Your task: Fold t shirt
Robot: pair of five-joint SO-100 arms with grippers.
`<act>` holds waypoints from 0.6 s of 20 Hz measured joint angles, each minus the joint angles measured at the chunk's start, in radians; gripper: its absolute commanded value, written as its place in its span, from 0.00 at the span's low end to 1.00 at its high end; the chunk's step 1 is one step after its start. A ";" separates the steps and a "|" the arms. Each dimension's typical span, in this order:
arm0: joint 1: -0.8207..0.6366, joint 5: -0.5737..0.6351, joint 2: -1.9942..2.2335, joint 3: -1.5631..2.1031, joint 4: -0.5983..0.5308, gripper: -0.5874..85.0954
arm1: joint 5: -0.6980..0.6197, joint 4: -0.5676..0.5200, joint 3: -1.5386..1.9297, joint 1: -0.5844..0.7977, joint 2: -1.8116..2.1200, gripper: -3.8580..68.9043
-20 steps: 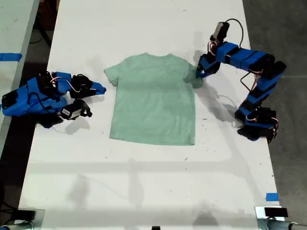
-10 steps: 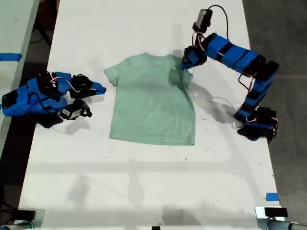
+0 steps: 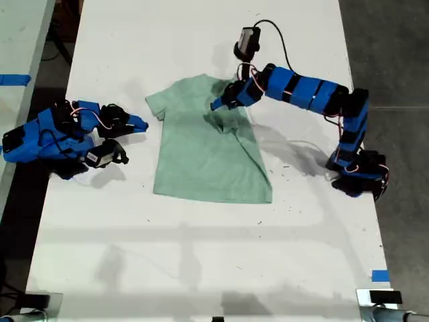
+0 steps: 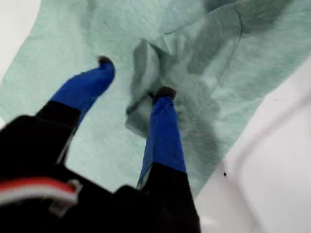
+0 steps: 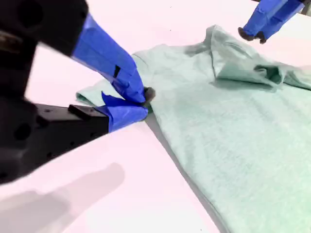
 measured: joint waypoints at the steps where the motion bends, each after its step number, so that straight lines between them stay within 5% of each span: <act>1: 0.000 0.000 0.000 0.000 0.000 0.00 | 0.000 0.034 -0.002 0.012 0.008 0.52; 5: 0.000 0.000 0.000 0.000 0.000 0.00 | 0.005 0.218 0.040 0.055 0.249 0.42; 7: 0.000 0.000 0.000 0.000 0.000 0.00 | 0.063 0.319 0.195 -0.005 0.480 0.25; 9: 0.000 0.000 0.000 0.000 0.000 0.00 | 0.160 0.287 0.486 -0.175 0.770 0.08; 12: 0.000 0.006 0.000 0.000 0.000 0.00 | 0.284 0.083 1.118 -0.419 1.336 0.08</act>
